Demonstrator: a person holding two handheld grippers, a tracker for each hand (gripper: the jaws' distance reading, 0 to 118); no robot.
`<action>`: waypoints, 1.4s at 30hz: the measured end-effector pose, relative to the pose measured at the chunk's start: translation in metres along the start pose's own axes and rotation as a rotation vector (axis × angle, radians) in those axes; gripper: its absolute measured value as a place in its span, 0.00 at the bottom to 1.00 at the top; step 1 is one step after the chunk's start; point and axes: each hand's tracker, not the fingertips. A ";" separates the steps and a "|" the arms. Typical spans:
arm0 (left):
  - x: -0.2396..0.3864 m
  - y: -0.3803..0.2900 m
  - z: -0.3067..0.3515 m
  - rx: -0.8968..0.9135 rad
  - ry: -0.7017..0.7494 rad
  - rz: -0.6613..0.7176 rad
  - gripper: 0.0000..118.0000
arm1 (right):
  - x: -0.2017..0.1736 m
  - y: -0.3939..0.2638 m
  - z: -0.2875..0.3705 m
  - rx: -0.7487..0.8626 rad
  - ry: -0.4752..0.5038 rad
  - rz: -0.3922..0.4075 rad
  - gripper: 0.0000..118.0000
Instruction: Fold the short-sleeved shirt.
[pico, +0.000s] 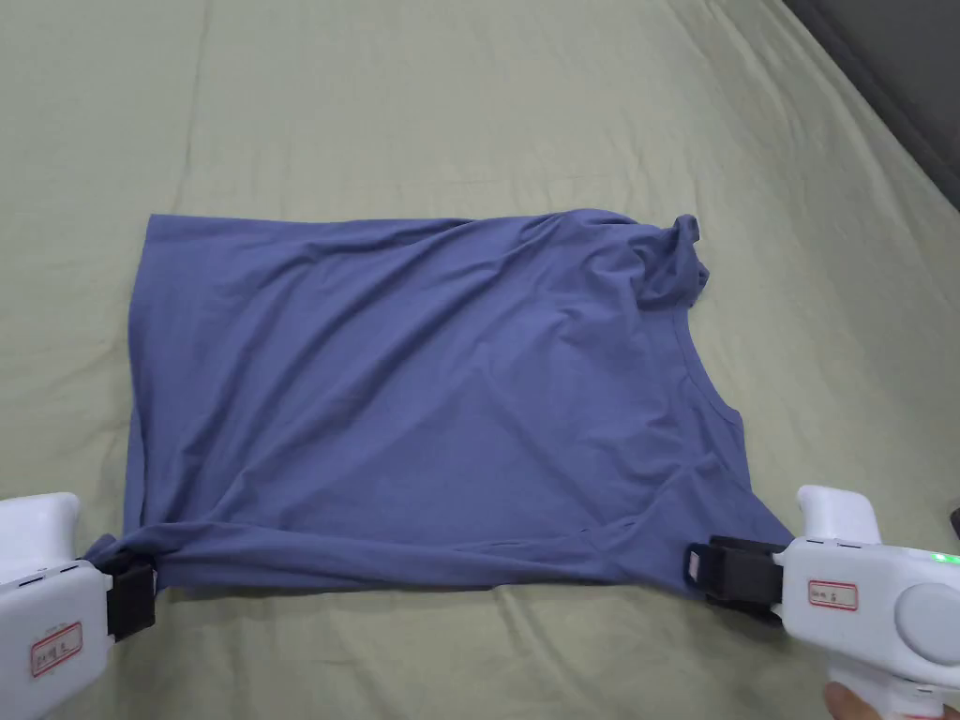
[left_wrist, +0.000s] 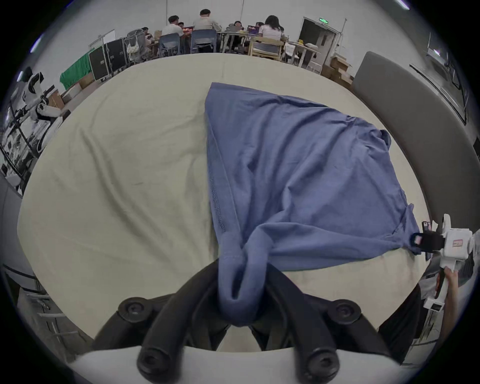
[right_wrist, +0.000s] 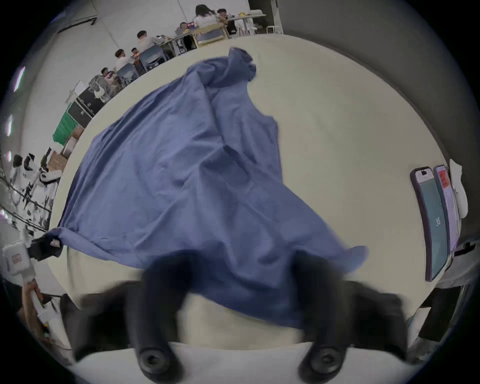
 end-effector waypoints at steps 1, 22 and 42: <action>0.000 0.000 -0.001 -0.002 -0.001 0.004 0.06 | -0.006 -0.003 -0.002 0.007 -0.058 0.038 0.31; 0.001 0.153 -0.033 0.018 -0.013 -0.051 0.06 | -0.064 0.150 0.007 0.192 0.007 0.152 0.15; -0.013 0.195 -0.135 -0.073 0.069 -0.019 0.74 | -0.079 0.195 -0.087 0.073 -0.003 0.112 0.98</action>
